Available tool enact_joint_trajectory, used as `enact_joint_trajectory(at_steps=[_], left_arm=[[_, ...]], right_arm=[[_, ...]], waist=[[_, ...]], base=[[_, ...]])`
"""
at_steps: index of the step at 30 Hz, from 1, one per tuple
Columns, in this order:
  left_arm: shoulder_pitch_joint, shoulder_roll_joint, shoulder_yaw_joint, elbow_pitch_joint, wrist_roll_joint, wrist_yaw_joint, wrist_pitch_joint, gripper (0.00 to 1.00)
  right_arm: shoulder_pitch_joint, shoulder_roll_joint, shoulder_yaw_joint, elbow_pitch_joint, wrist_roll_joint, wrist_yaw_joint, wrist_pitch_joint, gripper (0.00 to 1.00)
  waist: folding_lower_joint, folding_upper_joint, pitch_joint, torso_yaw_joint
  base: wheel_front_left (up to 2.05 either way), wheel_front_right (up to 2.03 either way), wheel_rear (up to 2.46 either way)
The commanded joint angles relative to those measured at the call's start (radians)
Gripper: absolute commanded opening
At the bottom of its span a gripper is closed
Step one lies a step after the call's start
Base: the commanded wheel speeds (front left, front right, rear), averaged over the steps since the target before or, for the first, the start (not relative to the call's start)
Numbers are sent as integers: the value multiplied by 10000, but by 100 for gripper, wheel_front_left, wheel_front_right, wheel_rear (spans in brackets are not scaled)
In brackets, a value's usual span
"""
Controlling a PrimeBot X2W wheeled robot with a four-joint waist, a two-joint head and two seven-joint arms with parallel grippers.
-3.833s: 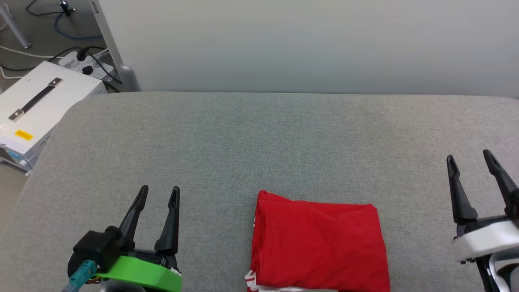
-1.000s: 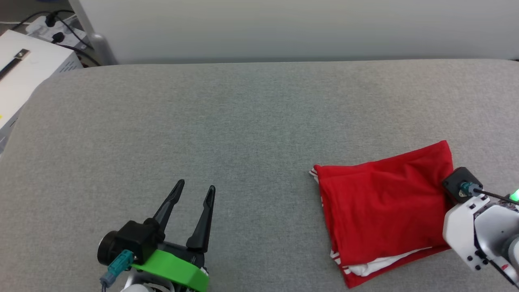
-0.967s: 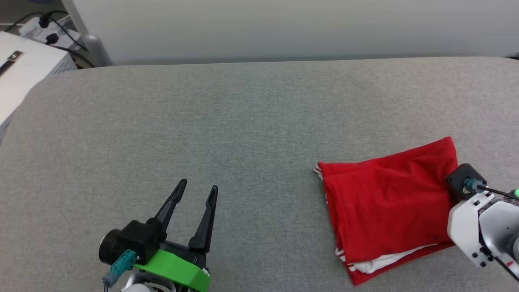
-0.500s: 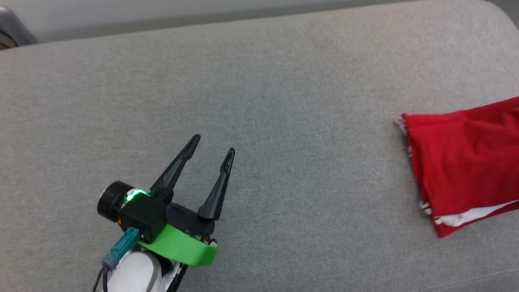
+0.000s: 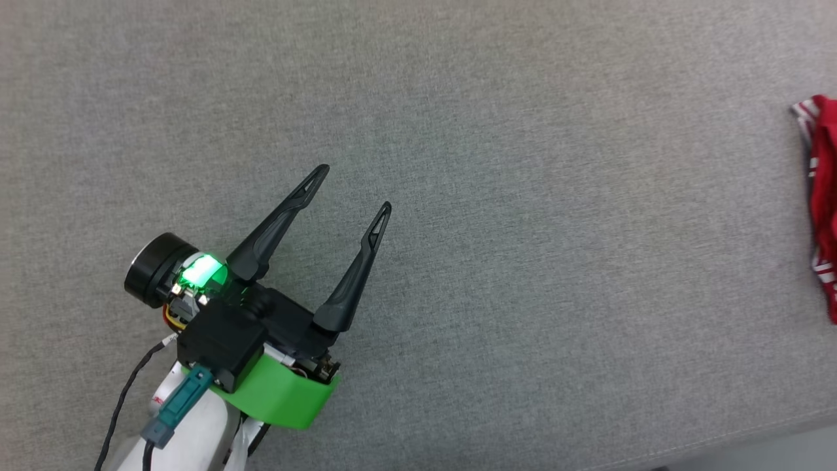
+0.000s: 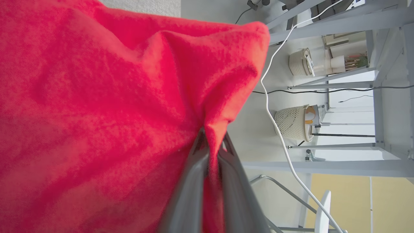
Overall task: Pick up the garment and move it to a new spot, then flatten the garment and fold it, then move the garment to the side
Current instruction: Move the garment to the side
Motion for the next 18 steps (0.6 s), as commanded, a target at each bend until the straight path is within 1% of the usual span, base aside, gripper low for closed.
enact_joint_trajectory(at_steps=[1, 6, 11, 12, 13, 18], left_arm=[[-147, 103, 11, -113, -41, -1, 68, 100], [-104, 177, 12, -378, -118, 23, 174, 100], [-120, 204, 22, -454, -157, 65, 179, 100], [-134, 196, 35, -459, -163, 86, 166, 100], [-146, 184, 36, -452, -173, 96, 151, 100], [-168, 56, -27, -213, -285, 102, 62, 100]], right_arm=[[-321, 118, -333, 183, -199, -17, -190, 0], [-698, 496, -1357, 777, -872, -17, -693, 0], [-1065, 573, -1810, 1567, -1197, -17, -1095, 0], [-1142, 579, -1892, 1683, -1296, -17, -1267, 47], [-1229, 617, -2030, 1846, -1382, -17, -1332, 100], [-1501, 750, -2108, 2254, -1775, -17, -1847, 100]], waist=[[-2, 113, 542, 111], [-2, 113, 730, 256], [-2, 113, 793, 375], [-2, 113, 786, 391], [-2, 113, 771, 407], [-2, 113, 464, 477]], base=[[0, 0, 0], [0, 0, 0], [0, 0, 0], [0, 0, 0], [0, 0, 0], [0, 0, 0]])
